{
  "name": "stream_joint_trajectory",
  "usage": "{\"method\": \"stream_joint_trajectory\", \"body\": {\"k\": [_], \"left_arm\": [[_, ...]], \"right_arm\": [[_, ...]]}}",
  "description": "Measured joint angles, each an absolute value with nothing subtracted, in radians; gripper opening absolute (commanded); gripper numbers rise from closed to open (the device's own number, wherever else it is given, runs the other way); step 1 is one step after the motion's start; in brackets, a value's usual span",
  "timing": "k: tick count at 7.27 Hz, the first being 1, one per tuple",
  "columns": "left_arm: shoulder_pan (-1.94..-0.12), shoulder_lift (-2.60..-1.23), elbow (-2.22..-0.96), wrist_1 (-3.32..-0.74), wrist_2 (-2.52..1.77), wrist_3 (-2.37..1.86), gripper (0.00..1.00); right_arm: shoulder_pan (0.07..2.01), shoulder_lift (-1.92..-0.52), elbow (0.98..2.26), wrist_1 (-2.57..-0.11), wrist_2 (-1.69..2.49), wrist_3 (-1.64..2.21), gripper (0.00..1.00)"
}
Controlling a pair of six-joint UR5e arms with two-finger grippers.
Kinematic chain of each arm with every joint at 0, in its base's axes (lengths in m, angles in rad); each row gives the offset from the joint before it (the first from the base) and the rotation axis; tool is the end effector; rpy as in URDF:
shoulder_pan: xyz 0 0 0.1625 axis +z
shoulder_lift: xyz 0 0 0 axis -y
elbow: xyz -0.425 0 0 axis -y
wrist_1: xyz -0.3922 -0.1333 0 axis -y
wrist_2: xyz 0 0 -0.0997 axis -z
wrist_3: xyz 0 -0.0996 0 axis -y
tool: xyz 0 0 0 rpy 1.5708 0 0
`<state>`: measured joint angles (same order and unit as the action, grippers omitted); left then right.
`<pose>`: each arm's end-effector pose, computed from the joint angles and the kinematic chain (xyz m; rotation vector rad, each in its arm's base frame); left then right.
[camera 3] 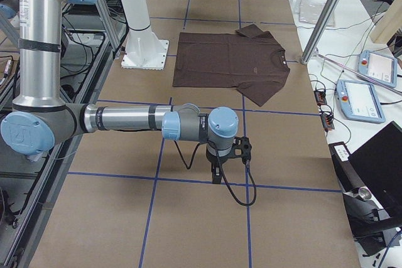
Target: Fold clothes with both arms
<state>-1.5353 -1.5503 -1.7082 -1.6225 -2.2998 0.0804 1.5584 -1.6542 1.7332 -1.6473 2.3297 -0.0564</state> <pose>-0.0495 -0.4936 0.5982 0.1776 0.7243 0.1719 0.0591 -0.4562 0.6271 0.0191 -0.7588 -0.0664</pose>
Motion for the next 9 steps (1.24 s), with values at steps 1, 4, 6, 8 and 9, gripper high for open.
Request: {"method": "stream_joint_trajectory", "body": {"k": [1, 4, 6, 8, 9], "left_arm": [[-1.535, -1.578, -1.71, -1.626, -2.3, 0.079, 1.0], [-1.52, -1.638, -1.697, -1.723, -2.301, 0.074, 1.0], [-1.511, -1.648, -1.682, -1.813, -2.303, 0.074, 1.0], [-1.506, -1.665, -1.667, -1.863, -2.305, 0.074, 1.0], [-1.502, -1.668, -1.667, -1.869, -2.304, 0.071, 1.0]], "right_arm": [[1.544, -1.623, 1.73, -1.626, 2.331, -0.055, 1.0], [1.442, -1.506, 1.663, -1.486, 2.34, -0.016, 1.0], [1.326, -1.359, 1.532, -1.361, 2.34, 0.16, 1.0], [1.218, -1.176, 1.381, -1.267, 2.329, 0.307, 1.0], [1.162, -1.104, 1.342, -1.232, 2.308, 0.404, 0.99]]}}
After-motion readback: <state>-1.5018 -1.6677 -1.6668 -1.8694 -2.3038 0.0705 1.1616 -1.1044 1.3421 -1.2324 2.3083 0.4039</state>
